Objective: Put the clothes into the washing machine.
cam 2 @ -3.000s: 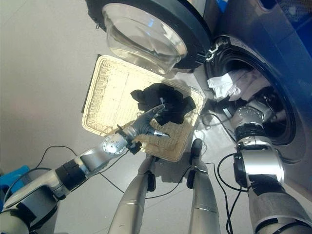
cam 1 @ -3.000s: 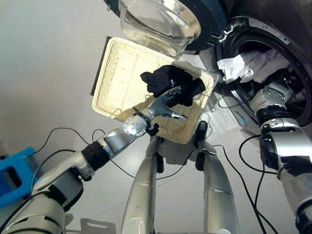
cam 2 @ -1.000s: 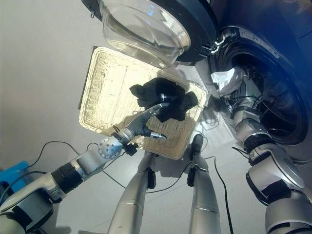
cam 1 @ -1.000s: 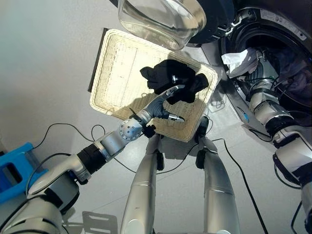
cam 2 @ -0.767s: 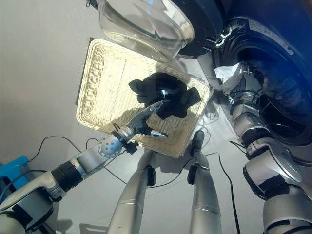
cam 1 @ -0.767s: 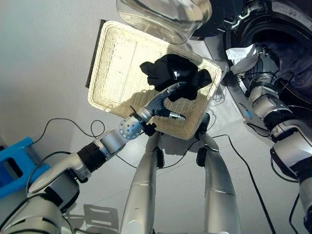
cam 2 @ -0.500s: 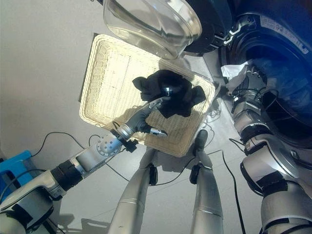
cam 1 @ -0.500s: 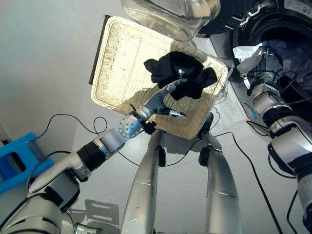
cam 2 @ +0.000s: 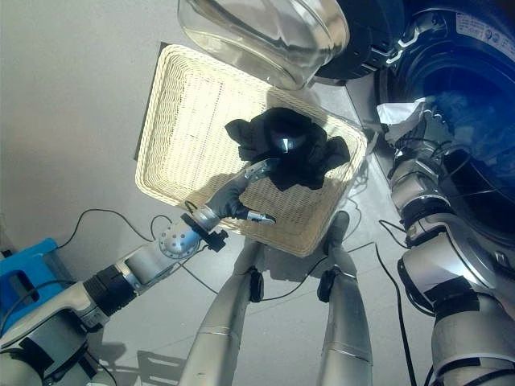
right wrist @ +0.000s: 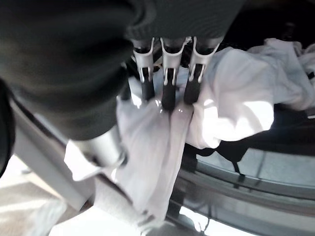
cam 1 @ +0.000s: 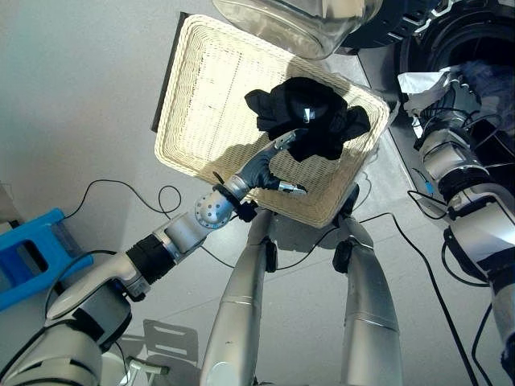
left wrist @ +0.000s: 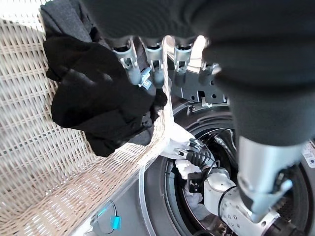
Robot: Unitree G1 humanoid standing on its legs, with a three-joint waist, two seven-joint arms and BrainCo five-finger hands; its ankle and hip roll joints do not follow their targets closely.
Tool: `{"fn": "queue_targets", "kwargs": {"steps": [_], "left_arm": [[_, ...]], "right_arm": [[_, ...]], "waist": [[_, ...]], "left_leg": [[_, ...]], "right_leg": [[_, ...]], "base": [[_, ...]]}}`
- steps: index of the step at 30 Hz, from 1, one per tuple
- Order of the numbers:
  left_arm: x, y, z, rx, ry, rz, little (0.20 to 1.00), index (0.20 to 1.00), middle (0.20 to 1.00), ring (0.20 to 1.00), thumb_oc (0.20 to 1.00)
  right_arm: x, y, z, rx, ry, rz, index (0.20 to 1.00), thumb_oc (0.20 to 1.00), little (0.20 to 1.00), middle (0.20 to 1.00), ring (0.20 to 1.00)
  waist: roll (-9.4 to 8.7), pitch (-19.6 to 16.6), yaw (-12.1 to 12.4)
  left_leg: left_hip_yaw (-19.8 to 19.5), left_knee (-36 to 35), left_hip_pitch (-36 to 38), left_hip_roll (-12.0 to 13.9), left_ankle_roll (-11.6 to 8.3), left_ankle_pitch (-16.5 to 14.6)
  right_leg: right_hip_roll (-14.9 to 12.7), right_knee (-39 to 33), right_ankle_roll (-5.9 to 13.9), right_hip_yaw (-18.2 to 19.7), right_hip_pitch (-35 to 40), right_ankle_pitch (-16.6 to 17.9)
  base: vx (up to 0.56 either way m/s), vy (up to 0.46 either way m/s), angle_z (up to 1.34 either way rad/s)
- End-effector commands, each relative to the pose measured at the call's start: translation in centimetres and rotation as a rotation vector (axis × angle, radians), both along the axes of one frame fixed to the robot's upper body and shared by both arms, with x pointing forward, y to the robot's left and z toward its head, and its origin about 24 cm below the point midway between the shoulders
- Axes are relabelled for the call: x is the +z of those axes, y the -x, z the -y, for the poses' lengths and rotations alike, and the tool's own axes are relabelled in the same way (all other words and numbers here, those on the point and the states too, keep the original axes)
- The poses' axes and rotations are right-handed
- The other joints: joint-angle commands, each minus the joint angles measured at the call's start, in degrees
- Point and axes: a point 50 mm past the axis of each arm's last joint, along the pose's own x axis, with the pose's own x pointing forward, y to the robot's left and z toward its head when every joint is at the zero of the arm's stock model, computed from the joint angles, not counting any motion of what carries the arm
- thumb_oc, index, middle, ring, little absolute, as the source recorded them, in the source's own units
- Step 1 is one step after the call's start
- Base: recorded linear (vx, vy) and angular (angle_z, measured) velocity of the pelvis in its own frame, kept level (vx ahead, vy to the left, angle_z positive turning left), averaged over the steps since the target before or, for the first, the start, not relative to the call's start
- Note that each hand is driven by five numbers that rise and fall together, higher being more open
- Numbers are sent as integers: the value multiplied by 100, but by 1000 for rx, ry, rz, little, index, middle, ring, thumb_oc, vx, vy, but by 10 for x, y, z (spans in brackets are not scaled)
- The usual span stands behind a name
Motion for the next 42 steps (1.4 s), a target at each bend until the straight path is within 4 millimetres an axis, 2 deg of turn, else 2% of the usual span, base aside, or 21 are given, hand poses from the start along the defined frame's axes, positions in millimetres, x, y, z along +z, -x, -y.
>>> {"fn": "queue_targets", "kwargs": {"steps": [1,11,18,23,25,28,30,33,37,41,42], "left_arm": [[18,18,12,-94,108,91,1000,1000,1000,1000,1000],[17,19,9,-82,113,92,1000,1000,1000,1000,1000],[20,22,7,-96,106,99,1000,1000,1000,1000,1000],[21,22,4,-94,95,97,1000,1000,1000,1000,1000],[21,22,2,-89,91,99,1000,1000,1000,1000,1000],[22,22,-1,-78,96,91,1000,1000,1000,1000,1000],[23,22,-1,-76,100,88,1000,1000,1000,1000,1000],[26,21,0,-70,107,80,1000,1000,1000,1000,1000],[29,19,4,-63,113,79,1000,1000,1000,1000,1000],[30,17,5,-58,114,72,1000,1000,1000,1000,1000],[29,16,4,-55,113,68,1000,1000,1000,1000,1000]], "right_arm": [[25,14,25,-81,15,77,200,200,200,200,200],[26,18,31,-112,-17,107,200,200,200,200,200],[25,24,42,-145,-51,125,200,200,200,200,200],[23,28,49,-152,-145,174,200,200,200,200,200],[18,31,55,-140,-294,252,200,200,200,200,200],[6,36,64,-81,-676,470,200,200,200,200,200],[1,37,66,-59,-783,539,200,200,200,200,200],[-3,40,70,9,-1016,736,200,200,200,200,200],[1,43,71,7,-1008,813,200,200,200,200,200],[11,44,69,-28,-800,717,200,200,200,200,200],[16,42,65,-40,-669,626,200,200,200,200,200]], "waist": [[547,-137,-42],[548,-137,-46],[477,-137,-90],[429,-137,-122],[404,-137,-152],[356,-137,-213],[344,-137,-230],[318,-137,-280],[302,-137,-319],[276,-137,-355],[263,-137,-364]], "left_leg": [[58,500,-42,-339,-189,-555],[56,472,6,-328,-197,-570],[78,401,226,-325,-195,-592],[121,368,370,-313,-192,-620],[134,356,434,-307,-191,-640],[165,372,562,-293,-195,-713],[168,370,615,-293,-191,-737],[176,351,715,-303,-182,-764],[199,338,716,-304,-174,-725],[219,369,714,-309,-156,-722],[226,385,737,-309,-158,-750]], "right_leg": [[43,-277,559,-443,63,515],[55,-275,557,-447,97,500],[114,-362,556,-452,319,499],[138,-411,553,-460,472,488],[162,-415,550,-436,528,476],[196,-406,538,-402,653,413],[209,-401,532,-390,701,393],[233,-406,518,-365,787,370],[242,-443,498,-357,805,416],[237,-432,504,-355,809,442],[232,-431,522,-348,834,427]], "base": [[0,0,0],[0,0,0],[0,0,0],[0,0,0],[0,0,0],[4,4,-1],[7,13,-2],[9,30,-7],[-5,22,-11],[0,9,-3],[-5,1,-4]]}}
